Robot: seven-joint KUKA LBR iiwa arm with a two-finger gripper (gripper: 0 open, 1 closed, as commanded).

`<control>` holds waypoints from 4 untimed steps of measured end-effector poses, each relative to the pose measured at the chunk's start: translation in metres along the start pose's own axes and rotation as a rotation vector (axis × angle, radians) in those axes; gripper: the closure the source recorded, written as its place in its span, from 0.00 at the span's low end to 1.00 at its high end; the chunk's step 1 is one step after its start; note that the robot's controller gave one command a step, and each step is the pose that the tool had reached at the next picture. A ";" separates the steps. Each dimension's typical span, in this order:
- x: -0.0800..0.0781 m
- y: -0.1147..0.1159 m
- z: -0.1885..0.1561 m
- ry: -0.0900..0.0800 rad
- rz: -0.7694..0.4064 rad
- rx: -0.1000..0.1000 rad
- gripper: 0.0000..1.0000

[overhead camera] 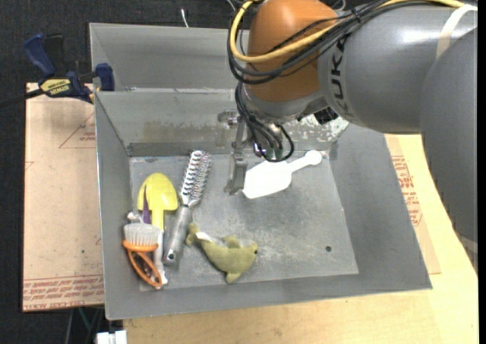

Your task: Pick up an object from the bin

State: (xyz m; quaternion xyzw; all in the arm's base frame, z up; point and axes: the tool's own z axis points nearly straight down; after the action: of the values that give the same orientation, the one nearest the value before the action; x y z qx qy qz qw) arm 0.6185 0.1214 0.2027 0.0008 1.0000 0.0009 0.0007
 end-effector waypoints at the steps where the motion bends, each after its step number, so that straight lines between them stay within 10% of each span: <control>1: 0.000 0.000 0.000 0.000 0.000 0.000 0.00; 3: 0.016 0.034 0.082 -0.012 -0.042 -0.003 0.00; 4: 0.058 0.041 0.124 -0.020 -0.250 -0.005 0.00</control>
Offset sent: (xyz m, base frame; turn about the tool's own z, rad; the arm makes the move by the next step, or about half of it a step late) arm -0.0143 0.0306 -0.0677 -0.0424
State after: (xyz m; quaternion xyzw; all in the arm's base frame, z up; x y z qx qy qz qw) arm 0.5610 0.1630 0.0785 -0.1237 0.9923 0.0032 0.0105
